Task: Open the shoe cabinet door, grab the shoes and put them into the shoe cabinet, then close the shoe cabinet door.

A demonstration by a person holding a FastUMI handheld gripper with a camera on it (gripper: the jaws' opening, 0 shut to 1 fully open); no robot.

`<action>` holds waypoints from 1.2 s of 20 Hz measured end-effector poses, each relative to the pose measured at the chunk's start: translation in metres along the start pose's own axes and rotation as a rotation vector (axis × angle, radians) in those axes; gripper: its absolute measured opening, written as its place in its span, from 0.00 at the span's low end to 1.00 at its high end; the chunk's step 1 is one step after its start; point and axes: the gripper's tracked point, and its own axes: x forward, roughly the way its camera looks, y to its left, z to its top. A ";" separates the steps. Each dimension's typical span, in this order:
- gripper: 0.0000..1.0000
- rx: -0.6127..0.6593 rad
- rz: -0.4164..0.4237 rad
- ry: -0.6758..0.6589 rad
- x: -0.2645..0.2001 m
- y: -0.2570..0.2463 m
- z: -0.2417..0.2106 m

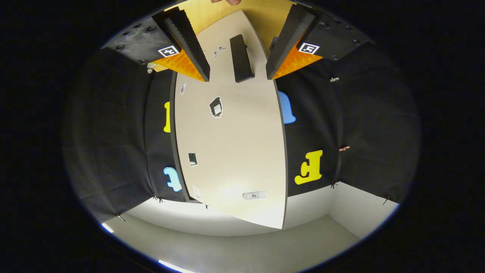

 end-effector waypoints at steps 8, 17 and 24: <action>0.98 -0.030 -0.060 0.026 0.007 -0.010 -0.009; 0.98 -0.051 -0.127 0.044 0.000 -0.028 -0.017; 0.98 -0.054 -0.141 0.025 -0.001 -0.027 -0.019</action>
